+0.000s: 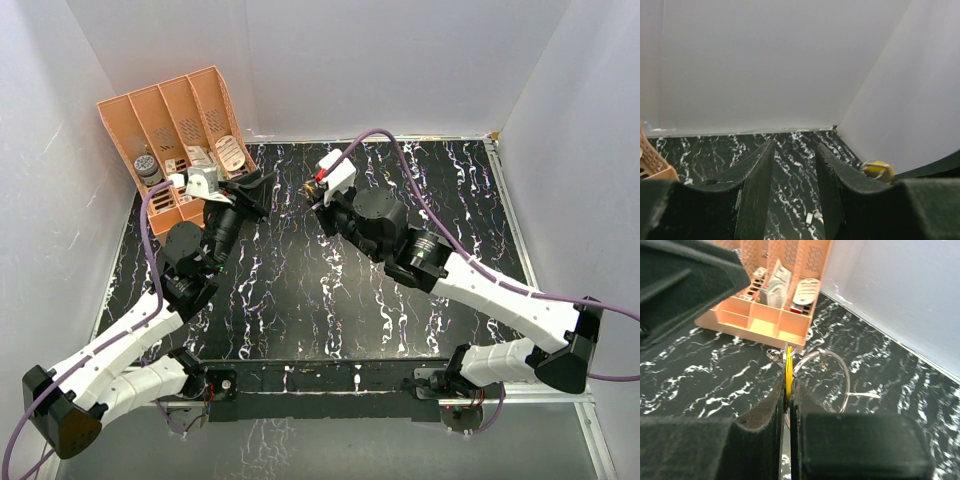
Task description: Remove the keys from the keyring
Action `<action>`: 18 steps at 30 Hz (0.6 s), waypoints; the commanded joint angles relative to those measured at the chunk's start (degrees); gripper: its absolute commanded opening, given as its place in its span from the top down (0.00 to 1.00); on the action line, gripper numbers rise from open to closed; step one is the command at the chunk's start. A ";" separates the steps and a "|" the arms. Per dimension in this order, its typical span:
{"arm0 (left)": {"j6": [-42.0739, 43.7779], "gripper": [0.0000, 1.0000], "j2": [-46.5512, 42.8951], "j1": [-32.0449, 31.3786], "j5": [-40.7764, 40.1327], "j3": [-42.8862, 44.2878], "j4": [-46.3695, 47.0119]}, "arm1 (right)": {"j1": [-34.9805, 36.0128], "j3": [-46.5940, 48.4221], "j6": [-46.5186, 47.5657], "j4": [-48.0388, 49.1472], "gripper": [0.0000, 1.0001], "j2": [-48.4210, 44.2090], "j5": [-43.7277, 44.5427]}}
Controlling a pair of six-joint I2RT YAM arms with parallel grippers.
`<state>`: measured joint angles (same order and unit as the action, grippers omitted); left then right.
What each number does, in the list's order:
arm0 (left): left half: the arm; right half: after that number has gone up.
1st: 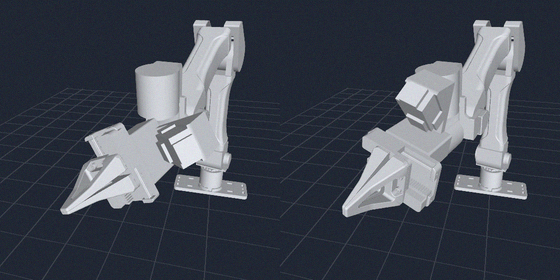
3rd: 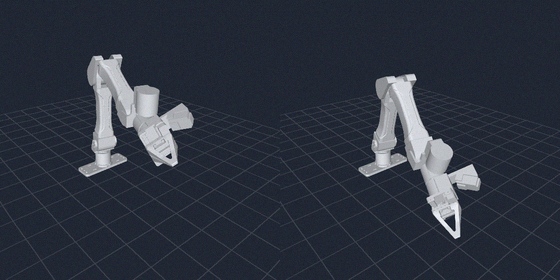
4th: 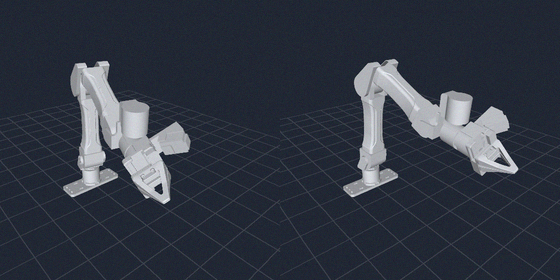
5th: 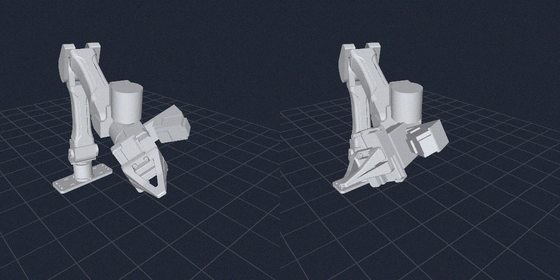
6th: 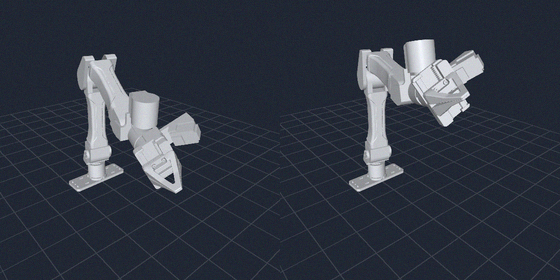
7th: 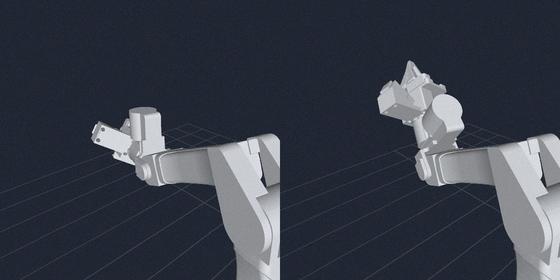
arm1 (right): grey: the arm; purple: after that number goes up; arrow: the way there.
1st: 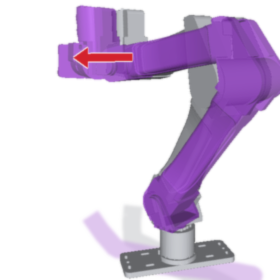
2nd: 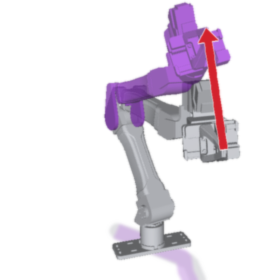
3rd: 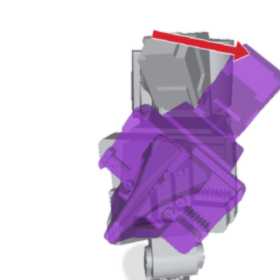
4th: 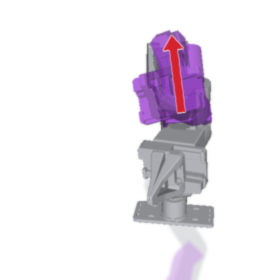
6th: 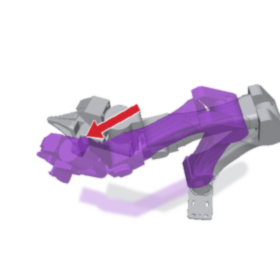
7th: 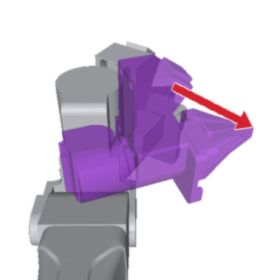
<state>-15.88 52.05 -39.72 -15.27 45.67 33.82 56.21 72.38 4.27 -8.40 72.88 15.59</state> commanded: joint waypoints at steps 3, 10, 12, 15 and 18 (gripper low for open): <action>3.71 0.63 0.20 0.13 0.49 -2.67 -0.33 | 3.32 5.99 3.80 -12.07 1.00 -2.65 14.33; 7.76 0.55 0.68 0.11 9.39 -7.34 13.07 | 4.98 7.77 5.80 -14.06 1.00 -1.51 16.67; 8.57 0.51 0.98 0.11 13.59 -8.70 17.11 | 5.33 7.78 6.12 -13.97 1.00 -1.22 17.01; 8.66 0.48 1.76 0.04 17.01 -8.74 17.77 | 6.06 8.02 6.72 -13.66 1.00 -0.78 18.40; 6.93 0.46 2.32 0.13 18.54 -9.86 19.16 | 6.60 8.00 6.97 -13.01 1.00 -0.88 19.54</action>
<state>-8.69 54.00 -39.70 -2.33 36.67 46.68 61.91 76.73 10.00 -24.27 72.38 31.88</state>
